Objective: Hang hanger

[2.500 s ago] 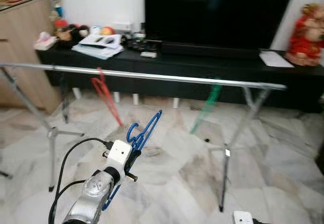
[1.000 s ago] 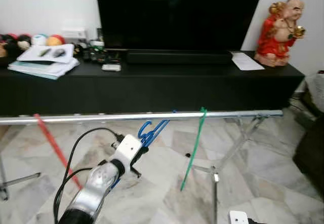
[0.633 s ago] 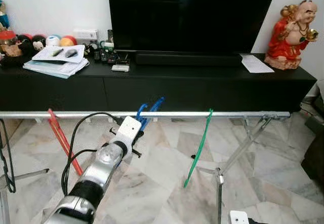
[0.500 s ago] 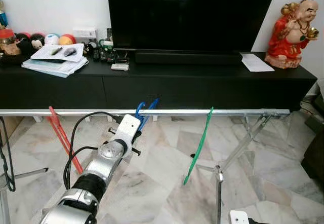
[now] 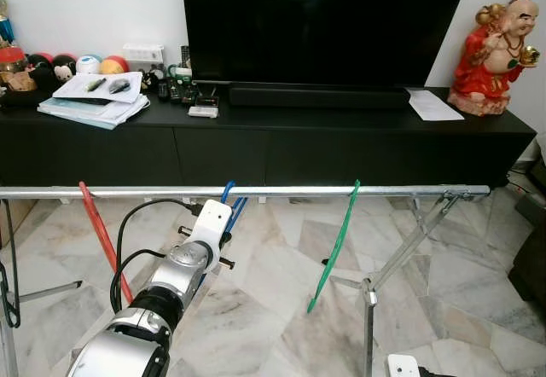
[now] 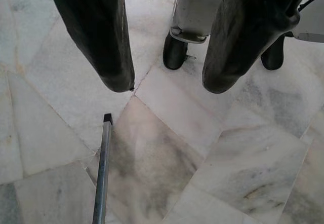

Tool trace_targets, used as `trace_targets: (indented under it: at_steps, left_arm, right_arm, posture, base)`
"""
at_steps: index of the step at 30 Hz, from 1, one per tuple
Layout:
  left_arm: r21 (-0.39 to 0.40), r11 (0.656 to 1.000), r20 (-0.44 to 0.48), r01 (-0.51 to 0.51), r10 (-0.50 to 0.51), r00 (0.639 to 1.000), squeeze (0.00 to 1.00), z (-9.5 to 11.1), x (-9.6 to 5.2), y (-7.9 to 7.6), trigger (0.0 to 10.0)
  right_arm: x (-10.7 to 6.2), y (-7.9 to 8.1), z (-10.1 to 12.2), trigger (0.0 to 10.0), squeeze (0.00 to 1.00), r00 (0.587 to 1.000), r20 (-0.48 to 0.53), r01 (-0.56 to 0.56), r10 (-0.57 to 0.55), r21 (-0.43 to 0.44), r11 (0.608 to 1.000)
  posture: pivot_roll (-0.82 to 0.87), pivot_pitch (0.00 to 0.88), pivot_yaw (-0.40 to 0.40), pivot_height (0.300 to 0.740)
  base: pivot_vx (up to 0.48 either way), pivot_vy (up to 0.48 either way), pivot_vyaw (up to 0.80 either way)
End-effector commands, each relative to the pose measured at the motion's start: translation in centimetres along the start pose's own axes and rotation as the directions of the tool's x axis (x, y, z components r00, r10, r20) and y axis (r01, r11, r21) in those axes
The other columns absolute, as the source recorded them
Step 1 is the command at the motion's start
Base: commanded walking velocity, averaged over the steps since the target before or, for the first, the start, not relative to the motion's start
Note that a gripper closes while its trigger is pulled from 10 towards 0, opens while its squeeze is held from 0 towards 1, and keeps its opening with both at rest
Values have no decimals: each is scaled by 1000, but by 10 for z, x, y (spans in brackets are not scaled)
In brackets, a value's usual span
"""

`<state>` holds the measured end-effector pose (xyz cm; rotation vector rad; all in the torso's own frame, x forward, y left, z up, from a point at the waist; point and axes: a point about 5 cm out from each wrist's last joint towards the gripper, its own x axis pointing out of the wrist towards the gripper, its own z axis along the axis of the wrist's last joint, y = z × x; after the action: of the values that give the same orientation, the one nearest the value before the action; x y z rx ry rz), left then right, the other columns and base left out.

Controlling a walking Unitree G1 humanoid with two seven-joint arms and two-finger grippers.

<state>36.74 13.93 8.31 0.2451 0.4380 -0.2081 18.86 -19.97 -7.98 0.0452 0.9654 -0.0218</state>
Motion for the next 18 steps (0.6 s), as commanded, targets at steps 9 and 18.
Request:
trace_targets:
  at_steps: [9, 18]
  left_arm:
    - [-7, 1000, 53, 18, -18, 998, 800, -1, -3, 0, 10000]
    - [-29, 999, 170, 44, -39, 985, 965, -1, -12, -4, 10000]
  right_arm:
    - [0, -2, 1, 10000, 0, 1000, -6, 2, -2, -8, 1000]
    - [0, -2, 0, 10000, 0, 1000, -9, 3, -3, -8, 1000]
  posture:
    - [97, 16, -83, 740]
    - [103, 21, -81, 740]
  base:
    - [0, 0, 0]
    - [0, 0, 0]
